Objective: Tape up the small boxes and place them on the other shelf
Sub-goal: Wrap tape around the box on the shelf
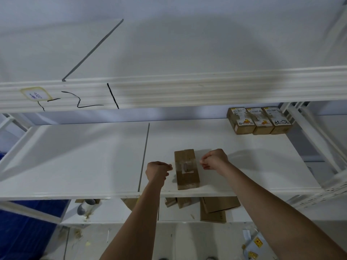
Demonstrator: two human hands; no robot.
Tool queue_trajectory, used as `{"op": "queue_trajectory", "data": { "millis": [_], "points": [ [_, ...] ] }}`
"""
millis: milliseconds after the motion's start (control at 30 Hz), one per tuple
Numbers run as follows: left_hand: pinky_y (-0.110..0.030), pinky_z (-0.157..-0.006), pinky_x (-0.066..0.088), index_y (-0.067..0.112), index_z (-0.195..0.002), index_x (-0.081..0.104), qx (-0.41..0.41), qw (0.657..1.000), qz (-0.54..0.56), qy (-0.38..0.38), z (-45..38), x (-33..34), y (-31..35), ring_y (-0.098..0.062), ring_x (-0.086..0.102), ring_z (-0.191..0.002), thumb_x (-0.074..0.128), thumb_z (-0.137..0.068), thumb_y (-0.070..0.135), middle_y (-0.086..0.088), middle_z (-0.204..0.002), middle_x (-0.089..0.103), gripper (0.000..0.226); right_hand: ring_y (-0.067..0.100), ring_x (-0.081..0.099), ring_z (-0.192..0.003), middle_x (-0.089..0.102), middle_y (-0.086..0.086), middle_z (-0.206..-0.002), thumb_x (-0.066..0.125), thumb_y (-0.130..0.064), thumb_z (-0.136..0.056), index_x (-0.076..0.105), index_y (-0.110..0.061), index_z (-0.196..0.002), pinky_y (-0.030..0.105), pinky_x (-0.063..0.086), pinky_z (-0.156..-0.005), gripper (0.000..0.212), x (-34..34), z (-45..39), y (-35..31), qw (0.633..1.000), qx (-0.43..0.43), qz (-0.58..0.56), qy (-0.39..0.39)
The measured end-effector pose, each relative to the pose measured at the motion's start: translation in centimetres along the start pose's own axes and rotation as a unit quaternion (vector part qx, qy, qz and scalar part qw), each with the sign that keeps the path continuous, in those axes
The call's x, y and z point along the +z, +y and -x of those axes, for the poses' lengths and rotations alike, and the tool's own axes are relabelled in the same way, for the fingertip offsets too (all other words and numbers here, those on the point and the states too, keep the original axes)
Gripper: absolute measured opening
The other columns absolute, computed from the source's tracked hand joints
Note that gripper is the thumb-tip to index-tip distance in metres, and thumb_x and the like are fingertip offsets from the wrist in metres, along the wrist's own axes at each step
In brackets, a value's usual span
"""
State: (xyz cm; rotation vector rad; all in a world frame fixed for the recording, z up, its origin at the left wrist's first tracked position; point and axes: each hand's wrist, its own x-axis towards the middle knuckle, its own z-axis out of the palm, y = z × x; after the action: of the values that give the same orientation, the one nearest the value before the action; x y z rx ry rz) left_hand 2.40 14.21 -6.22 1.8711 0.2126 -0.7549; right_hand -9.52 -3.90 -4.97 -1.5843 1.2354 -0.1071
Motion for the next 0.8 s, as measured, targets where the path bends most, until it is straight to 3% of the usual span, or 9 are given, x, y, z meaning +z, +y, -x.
{"op": "queue_trajectory", "data": {
  "millis": [800],
  "points": [
    [-0.036, -0.076, 0.063, 0.007, -0.082, 0.076, -0.014, 1.000, -0.020, 0.005, -0.72, 0.60, -0.77, -0.024, 0.074, -0.076, 0.085, -0.077, 0.009, -0.009, -0.081, 0.075, 0.010, 0.028, 0.075, -0.078, 0.074, 0.019, -0.085, 0.078, 0.002, -0.082, 0.072, 0.005, -0.081, 0.039, 0.064, -0.074, 0.006, 0.94, -0.61, 0.81, 0.999, 0.035, -0.005, 0.000]
  ]
}}
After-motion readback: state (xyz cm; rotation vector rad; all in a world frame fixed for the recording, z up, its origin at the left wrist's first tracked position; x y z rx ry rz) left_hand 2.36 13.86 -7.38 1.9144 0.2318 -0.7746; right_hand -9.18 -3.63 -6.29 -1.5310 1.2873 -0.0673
